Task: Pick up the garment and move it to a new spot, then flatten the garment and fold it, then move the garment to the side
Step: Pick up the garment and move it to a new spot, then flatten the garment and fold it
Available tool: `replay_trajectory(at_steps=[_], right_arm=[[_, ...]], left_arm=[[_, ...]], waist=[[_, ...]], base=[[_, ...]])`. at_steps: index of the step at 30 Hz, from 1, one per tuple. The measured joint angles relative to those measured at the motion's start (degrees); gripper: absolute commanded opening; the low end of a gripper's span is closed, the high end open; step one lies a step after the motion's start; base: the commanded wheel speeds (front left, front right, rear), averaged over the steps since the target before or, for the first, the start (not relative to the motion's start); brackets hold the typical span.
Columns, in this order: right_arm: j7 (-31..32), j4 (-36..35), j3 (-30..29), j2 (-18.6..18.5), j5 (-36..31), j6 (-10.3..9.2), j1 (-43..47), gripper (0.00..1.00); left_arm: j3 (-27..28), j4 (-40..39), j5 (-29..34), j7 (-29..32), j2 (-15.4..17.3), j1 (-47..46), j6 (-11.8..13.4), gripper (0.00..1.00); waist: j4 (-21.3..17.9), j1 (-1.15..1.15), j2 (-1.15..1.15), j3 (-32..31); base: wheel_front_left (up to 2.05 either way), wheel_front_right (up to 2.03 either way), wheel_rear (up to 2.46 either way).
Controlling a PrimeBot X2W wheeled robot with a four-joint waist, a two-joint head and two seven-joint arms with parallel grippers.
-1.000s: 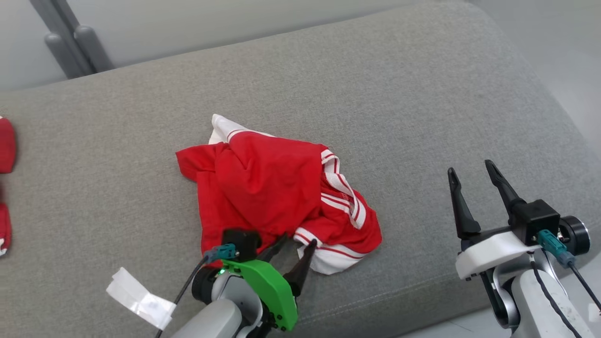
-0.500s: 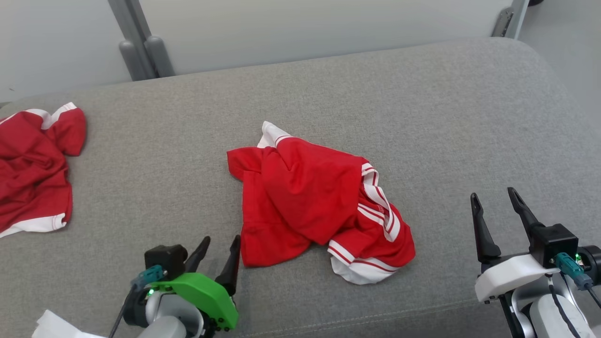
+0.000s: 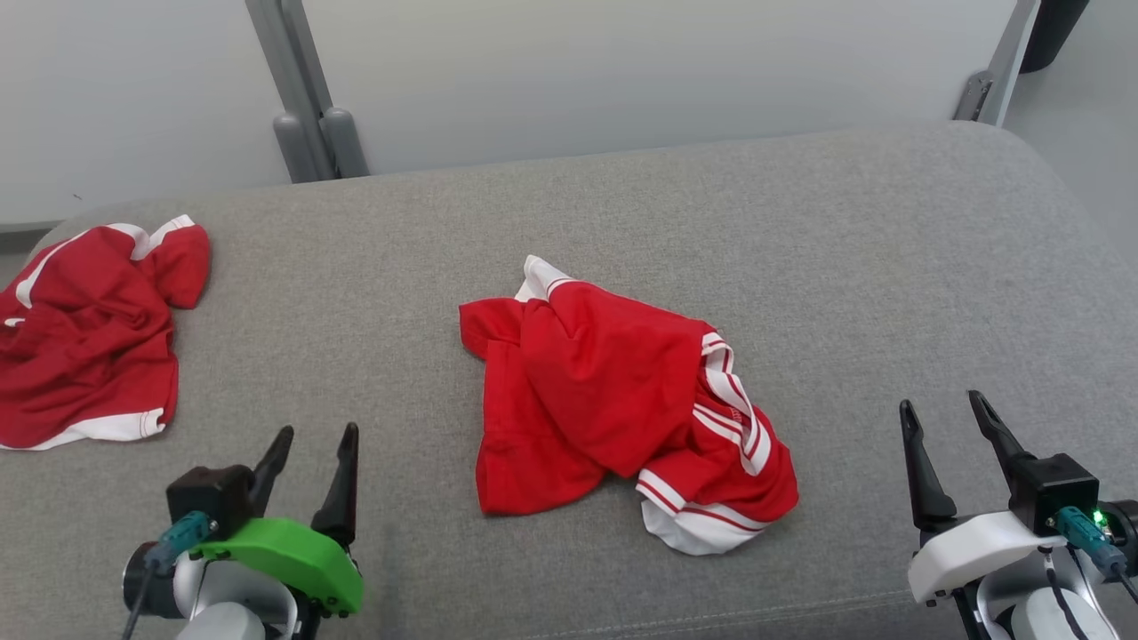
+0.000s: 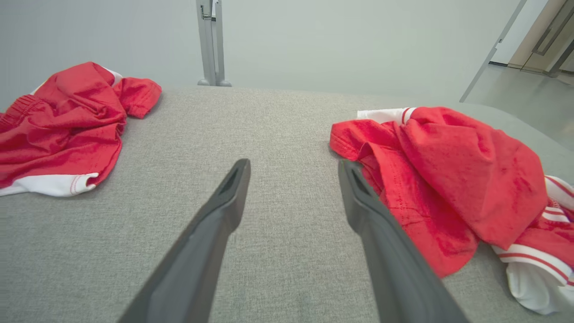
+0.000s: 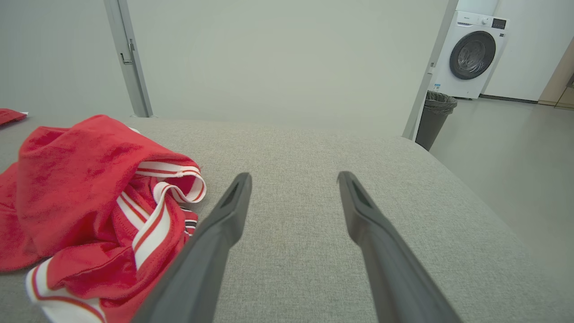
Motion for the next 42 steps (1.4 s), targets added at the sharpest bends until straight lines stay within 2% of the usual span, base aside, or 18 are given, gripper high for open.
replay_trajectory(at_steps=[1,4,15,32,42], right_arm=[[0.00,0.14,-0.19,0.00,0.25,0.00,0.42,1.00],[0.00,0.59,-0.97,-0.04,0.58,-0.02,1.74,1.00],[0.01,0.66,-2.09,-0.29,1.51,-0.01,3.26,1.00],[0.01,-0.11,-1.38,-0.29,1.46,0.67,3.25,1.00],[0.01,0.27,0.84,-0.31,0.90,2.91,2.66,1.00]], left_arm=[[2.52,-1.81,0.89,0.00,0.13,0.91,0.33,1.00],[5.24,-3.32,2.87,-0.01,0.55,3.81,0.47,1.00],[10.78,-7.94,6.44,0.00,0.10,11.06,0.98,1.00],[12.78,-11.93,9.50,0.00,-2.72,15.34,0.99,1.00],[13.56,-12.94,10.36,0.00,-4.00,16.08,0.86,1.00]], waist=[[-0.08,0.00,0.00,-0.37],[-0.22,0.00,0.00,-0.93],[-0.11,0.00,0.00,-1.34],[0.66,0.00,0.00,-0.25],[1.15,0.00,0.00,0.69]], base=[[0.00,0.00,0.00],[0.00,0.00,0.00],[0.00,0.00,0.00],[0.00,0.00,0.00],[0.00,0.00,0.00]])
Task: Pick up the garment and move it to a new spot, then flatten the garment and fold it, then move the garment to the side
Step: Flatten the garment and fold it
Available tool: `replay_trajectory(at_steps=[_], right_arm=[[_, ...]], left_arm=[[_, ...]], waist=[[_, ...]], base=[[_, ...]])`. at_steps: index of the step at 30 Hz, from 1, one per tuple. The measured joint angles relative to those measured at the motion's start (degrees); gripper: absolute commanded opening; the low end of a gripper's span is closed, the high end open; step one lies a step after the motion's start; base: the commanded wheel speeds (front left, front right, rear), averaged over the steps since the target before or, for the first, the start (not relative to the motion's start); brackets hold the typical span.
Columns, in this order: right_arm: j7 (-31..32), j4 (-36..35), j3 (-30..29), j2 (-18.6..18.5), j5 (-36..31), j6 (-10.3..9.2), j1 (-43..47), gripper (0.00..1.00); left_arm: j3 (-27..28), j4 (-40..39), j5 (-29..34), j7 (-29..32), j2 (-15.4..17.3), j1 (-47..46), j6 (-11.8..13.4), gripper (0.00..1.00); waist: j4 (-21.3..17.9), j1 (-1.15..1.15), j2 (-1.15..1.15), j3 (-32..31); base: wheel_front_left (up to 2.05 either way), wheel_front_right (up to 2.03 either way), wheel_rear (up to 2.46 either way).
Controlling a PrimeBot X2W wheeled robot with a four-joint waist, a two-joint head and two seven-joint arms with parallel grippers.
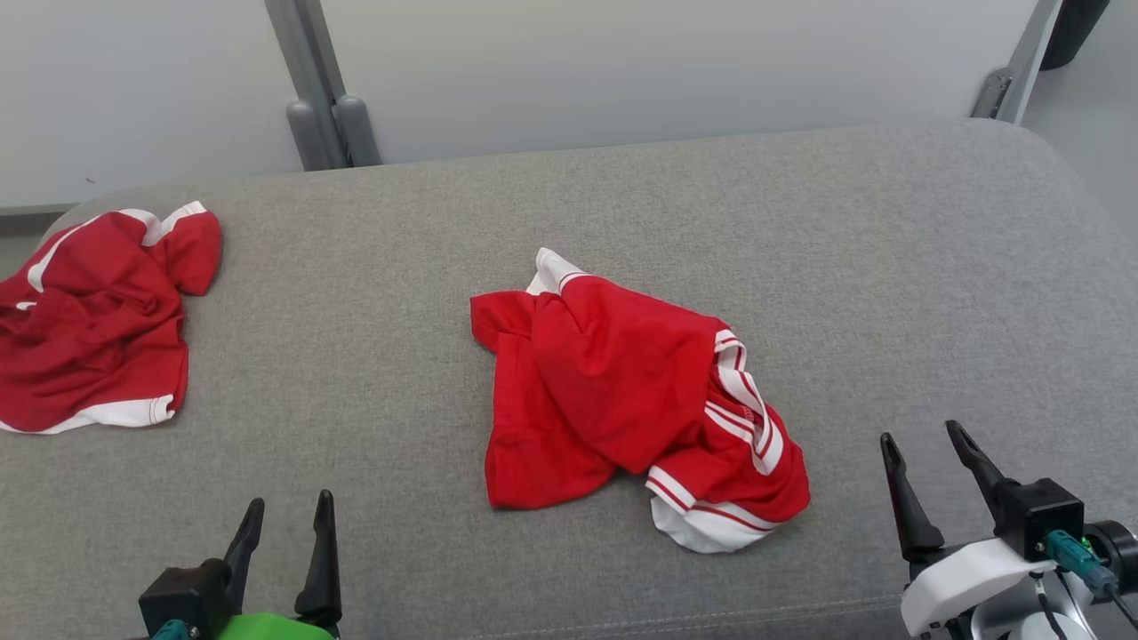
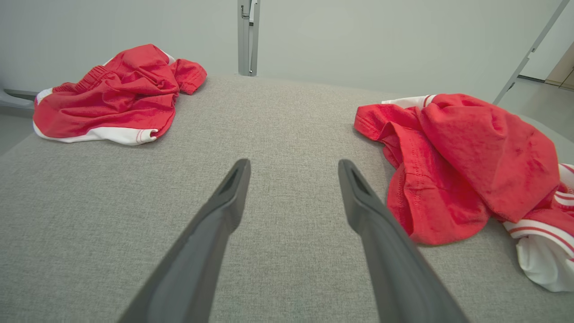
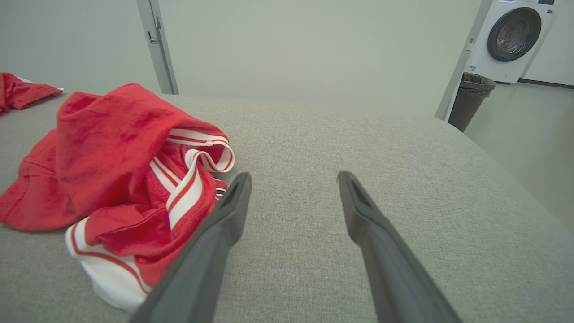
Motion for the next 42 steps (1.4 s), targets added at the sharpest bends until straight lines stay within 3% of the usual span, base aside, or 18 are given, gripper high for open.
replay_trajectory(at_steps=[5,20,42], right_arm=[[0.00,1.14,2.58,0.11,-0.03,1.87,-0.93,1.00],[0.00,2.72,7.15,1.63,-1.21,3.28,-4.71,1.00],[0.00,5.21,9.87,3.78,-0.96,3.87,-4.47,1.00]], left_arm=[[-0.02,-0.76,0.42,0.00,-0.48,0.21,-0.51,1.00],[0.37,-1.62,1.96,0.00,-2.23,-0.42,-2.52,1.00],[-5.66,1.62,-5.99,2.94,-6.88,-5.10,-11.03,1.00]], waist=[[0.28,0.00,0.00,1.02],[1.32,0.00,0.00,5.46],[-0.14,0.00,0.00,11.27]], base=[[0.00,0.00,0.00],[0.00,0.00,0.00],[0.00,0.00,0.00]])
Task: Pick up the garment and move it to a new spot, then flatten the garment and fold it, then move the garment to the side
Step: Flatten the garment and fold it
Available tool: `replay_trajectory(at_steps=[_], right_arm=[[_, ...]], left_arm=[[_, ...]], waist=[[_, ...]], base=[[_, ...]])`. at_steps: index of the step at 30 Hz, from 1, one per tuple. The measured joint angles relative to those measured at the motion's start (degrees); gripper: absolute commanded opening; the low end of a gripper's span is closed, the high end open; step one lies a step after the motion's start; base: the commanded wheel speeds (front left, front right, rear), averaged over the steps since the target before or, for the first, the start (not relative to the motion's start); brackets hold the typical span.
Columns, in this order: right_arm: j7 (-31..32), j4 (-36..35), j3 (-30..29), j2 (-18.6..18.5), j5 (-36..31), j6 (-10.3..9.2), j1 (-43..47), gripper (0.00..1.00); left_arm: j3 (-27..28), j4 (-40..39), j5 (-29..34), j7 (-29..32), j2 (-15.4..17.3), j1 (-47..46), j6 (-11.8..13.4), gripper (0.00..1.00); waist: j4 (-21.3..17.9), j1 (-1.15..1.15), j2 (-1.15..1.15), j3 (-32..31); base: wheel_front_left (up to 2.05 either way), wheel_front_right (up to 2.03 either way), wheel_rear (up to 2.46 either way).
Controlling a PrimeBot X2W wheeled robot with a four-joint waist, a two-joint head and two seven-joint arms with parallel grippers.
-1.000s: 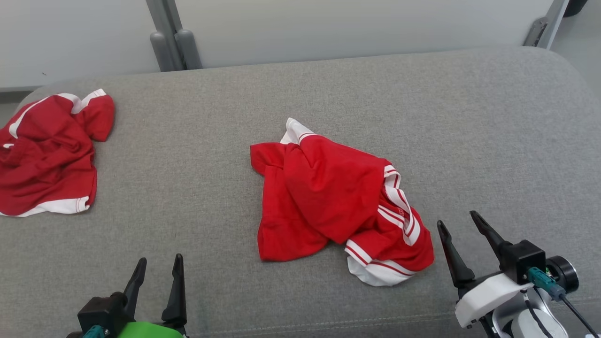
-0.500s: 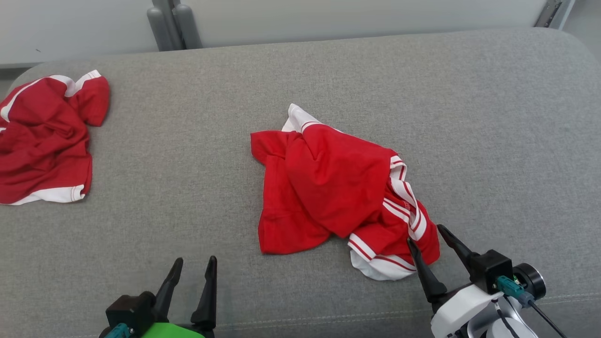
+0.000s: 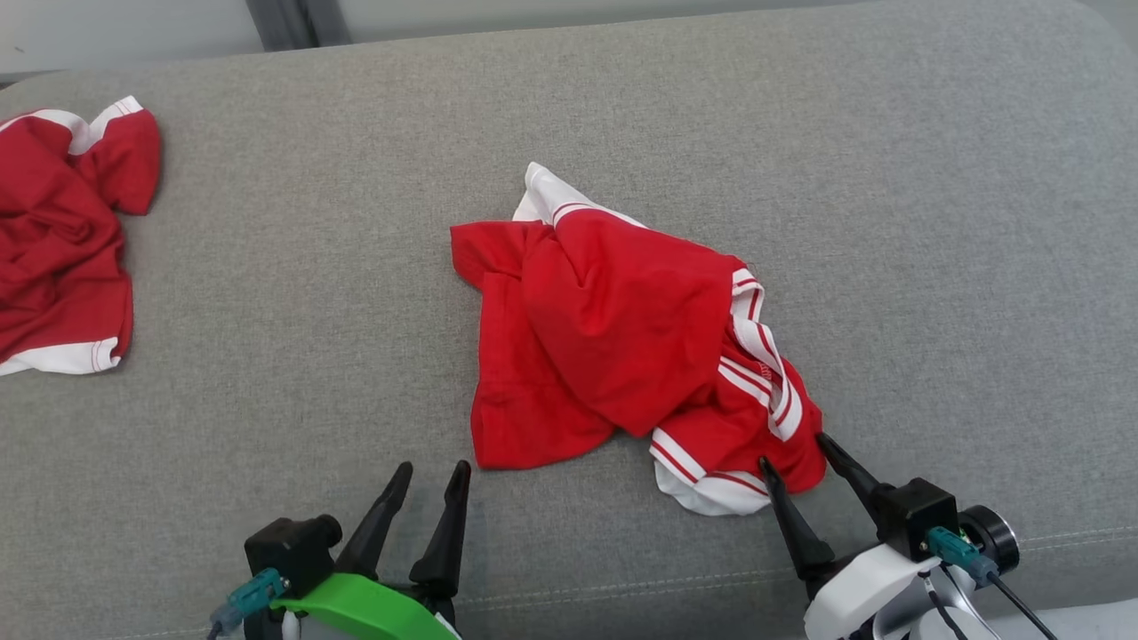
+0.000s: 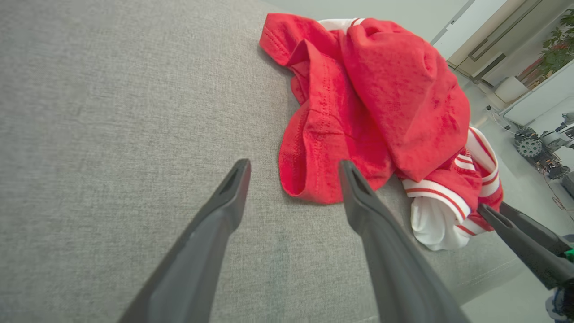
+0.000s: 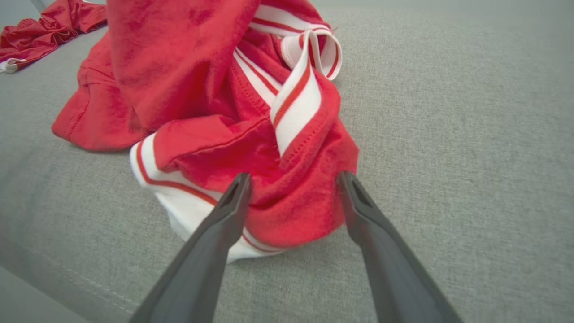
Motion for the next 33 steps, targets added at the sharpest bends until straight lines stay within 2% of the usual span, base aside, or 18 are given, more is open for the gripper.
replay_trajectory(at_steps=[20,33], right_arm=[[0.00,3.63,2.80,1.41,2.42,0.54,-1.64,1.00],[0.00,4.82,4.01,1.58,3.04,0.90,-3.86,1.00]], left_arm=[[-2.92,5.92,-8.64,4.93,-1.33,-5.05,-2.02,1.00],[-4.53,9.10,-10.17,5.48,-1.76,-8.50,-2.14,1.00]], waist=[[-0.56,0.00,0.00,2.67],[-1.94,0.00,0.00,4.06]], base=[[0.00,0.00,0.00],[0.00,0.00,0.00]])
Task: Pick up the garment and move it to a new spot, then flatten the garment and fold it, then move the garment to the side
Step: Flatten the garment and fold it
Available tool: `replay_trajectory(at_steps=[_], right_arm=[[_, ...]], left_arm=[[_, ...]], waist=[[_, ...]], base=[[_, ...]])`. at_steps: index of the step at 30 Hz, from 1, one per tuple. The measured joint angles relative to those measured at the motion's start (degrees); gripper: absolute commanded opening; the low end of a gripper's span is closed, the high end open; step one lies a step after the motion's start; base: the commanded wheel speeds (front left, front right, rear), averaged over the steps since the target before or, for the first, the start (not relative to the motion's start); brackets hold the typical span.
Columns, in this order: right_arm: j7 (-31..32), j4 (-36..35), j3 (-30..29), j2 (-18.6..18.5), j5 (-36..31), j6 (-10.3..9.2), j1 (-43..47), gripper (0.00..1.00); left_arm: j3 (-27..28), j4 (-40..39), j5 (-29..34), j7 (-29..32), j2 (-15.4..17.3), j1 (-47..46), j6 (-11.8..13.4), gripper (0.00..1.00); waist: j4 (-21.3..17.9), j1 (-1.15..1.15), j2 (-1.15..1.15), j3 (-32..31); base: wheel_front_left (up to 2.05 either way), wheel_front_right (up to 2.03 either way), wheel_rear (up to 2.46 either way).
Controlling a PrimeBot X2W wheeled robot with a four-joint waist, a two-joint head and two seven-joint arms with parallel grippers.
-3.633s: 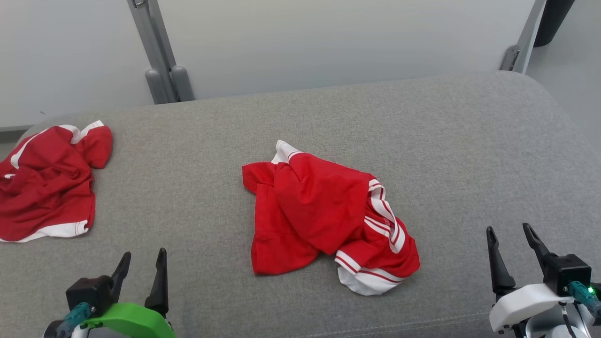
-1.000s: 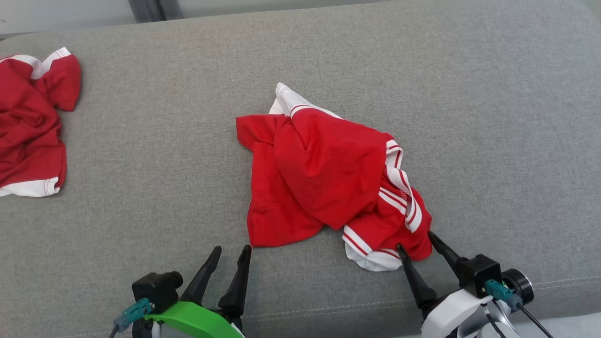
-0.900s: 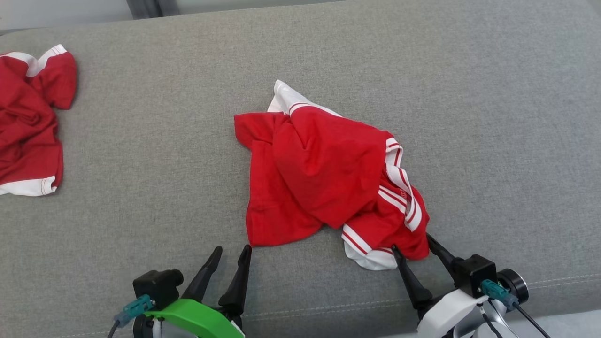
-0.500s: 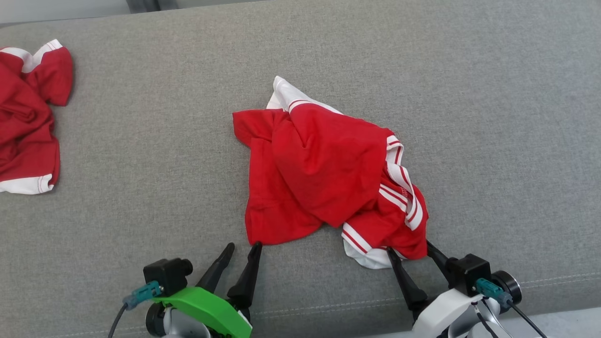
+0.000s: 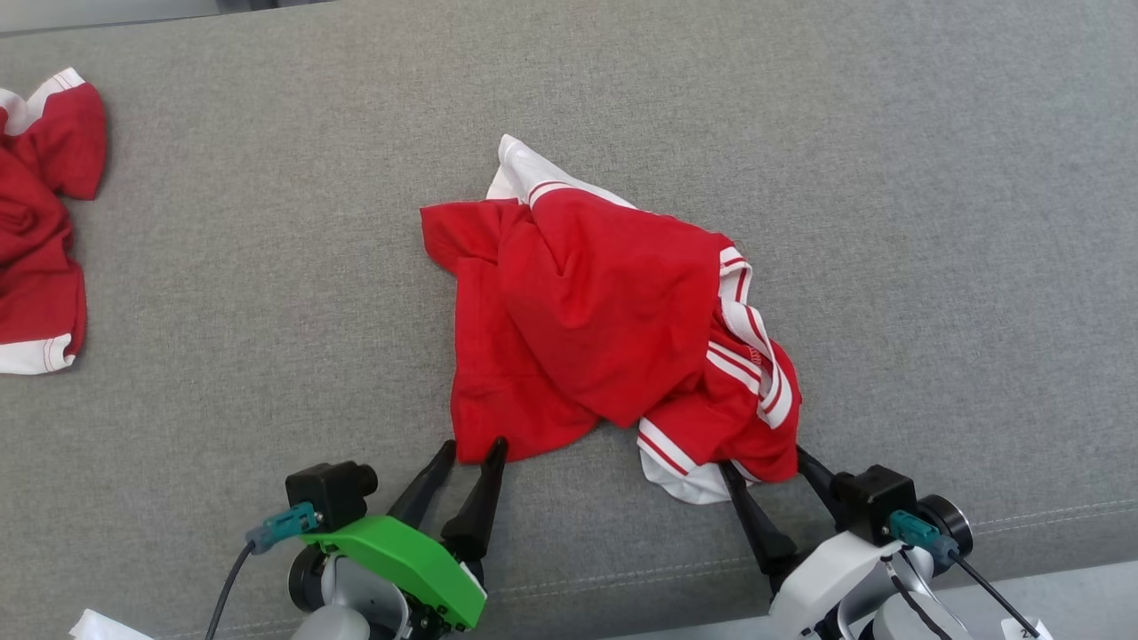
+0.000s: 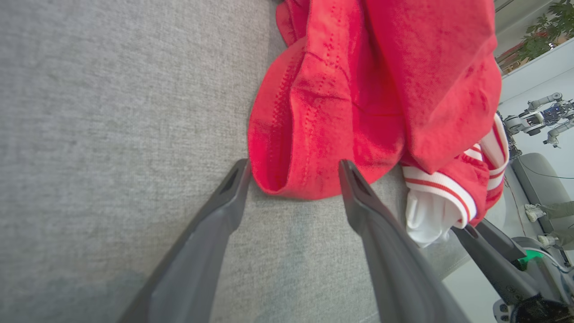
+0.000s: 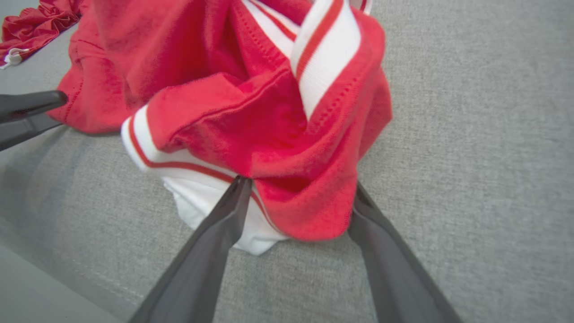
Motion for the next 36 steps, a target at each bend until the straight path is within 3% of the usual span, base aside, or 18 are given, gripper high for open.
replay_trajectory(at_steps=[4,5,6,7,8,9,10,17,22,30,36], right_arm=[[0.00,0.77,0.37,0.01,0.22,0.00,-0.54,1.00],[-0.01,0.98,0.51,0.02,0.49,0.00,-0.59,1.00],[-0.01,1.19,0.67,0.03,0.53,0.01,-0.60,0.98],[-0.01,1.36,0.82,0.04,0.53,0.01,-0.64,0.54],[-0.01,1.51,1.00,0.04,0.53,0.01,-0.74,0.38],[-0.01,1.69,1.25,0.04,0.56,0.01,-0.92,0.05],[-0.01,1.91,1.57,0.03,0.73,0.02,-1.18,0.00],[-0.01,2.30,2.55,0.26,5.16,0.53,-2.03,0.00],[0.00,0.57,3.33,0.29,12.06,0.53,-2.03,0.00],[0.47,-8.68,9.31,0.22,24.41,0.53,-3.94,0.00],[2.22,-18.60,11.27,-3.47,31.44,0.53,-6.55,0.00]], left_arm=[[-0.63,0.79,-0.12,0.08,-0.31,-0.88,-0.41,1.00],[-0.82,1.00,-0.15,0.08,-0.35,-1.12,-0.42,0.77],[-1.01,1.23,-0.43,0.13,-0.40,-1.35,-0.42,0.45],[-1.18,1.45,-1.05,0.14,-0.45,-1.57,-0.42,0.13],[-1.36,1.64,-1.80,0.15,-0.46,-1.74,-0.42,0.00],[-1.58,1.80,-2.12,0.23,-0.48,-1.84,-0.42,0.00],[-1.79,1.96,-2.15,0.42,-0.49,-1.87,-0.42,0.00],[-1.75,1.66,-6.00,0.45,-0.55,-2.01,-0.42,0.00],[-1.36,-1.70,-10.04,0.38,-0.57,-2.01,-0.42,0.00],[1.98,-8.79,-14.62,-0.12,-0.13,-1.96,-0.42,0.00],[4.11,-13.47,-16.84,-0.13,2.16,-1.54,-0.42,0.00]], waist=[[-0.11,0.00,0.00,0.22],[-0.13,0.00,0.00,0.27],[-0.15,0.00,0.00,0.31],[-0.17,0.00,0.00,0.34],[-0.19,0.00,0.00,0.37],[-0.20,0.00,0.00,0.40],[-0.21,0.00,0.00,0.43],[-0.15,0.00,0.00,-0.01],[0.00,0.00,0.00,-1.24],[0.22,0.00,0.00,-3.82],[0.44,0.00,0.00,-6.21]], base=[[0.00,0.00,0.00],[0.00,0.00,0.00],[0.00,0.00,0.00],[0.00,0.00,0.00],[0.00,0.00,0.00],[0.00,0.00,0.00],[0.00,0.00,0.00],[0.00,0.00,0.00],[0.00,0.00,0.00],[0.00,0.00,0.00],[0.00,0.00,0.00]])
